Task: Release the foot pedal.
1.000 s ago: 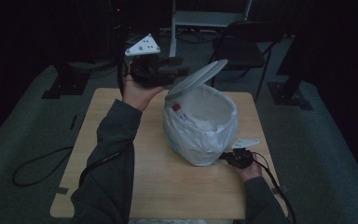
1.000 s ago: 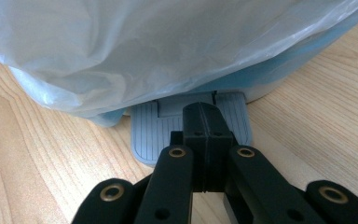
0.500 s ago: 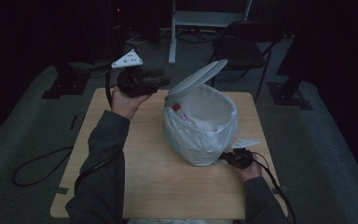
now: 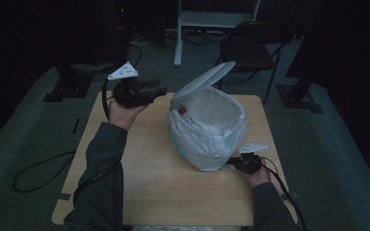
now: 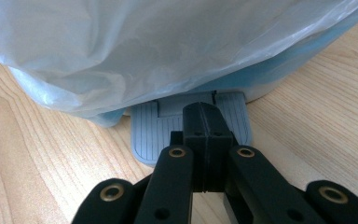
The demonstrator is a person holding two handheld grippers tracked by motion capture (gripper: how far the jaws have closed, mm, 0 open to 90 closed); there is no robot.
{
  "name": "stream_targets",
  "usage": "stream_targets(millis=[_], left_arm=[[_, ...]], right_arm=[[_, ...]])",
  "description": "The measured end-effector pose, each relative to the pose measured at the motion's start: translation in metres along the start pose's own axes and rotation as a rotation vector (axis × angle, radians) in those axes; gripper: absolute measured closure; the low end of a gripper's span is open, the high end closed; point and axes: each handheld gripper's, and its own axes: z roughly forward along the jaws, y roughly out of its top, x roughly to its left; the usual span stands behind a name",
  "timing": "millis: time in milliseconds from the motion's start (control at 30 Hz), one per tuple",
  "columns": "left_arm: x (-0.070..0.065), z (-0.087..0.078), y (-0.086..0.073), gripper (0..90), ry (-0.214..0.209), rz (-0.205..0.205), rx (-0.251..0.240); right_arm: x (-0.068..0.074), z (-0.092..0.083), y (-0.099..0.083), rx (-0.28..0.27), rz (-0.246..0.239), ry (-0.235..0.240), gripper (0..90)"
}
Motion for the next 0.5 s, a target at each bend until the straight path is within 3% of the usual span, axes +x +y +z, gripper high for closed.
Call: stream_targets(millis=[333,500], left_arm=[[0.011,-0.005,-0.03,53.0,0.035,-0.046,0.01],[0.013,-0.006,-0.044,52.8,0.06,-0.049,0.026]], right_arm=[[0.0,0.0,0.0,-0.001,-0.004,0.003,90.0],[0.0,0.0,0.0,0.0,-0.003,0.001,90.0]])
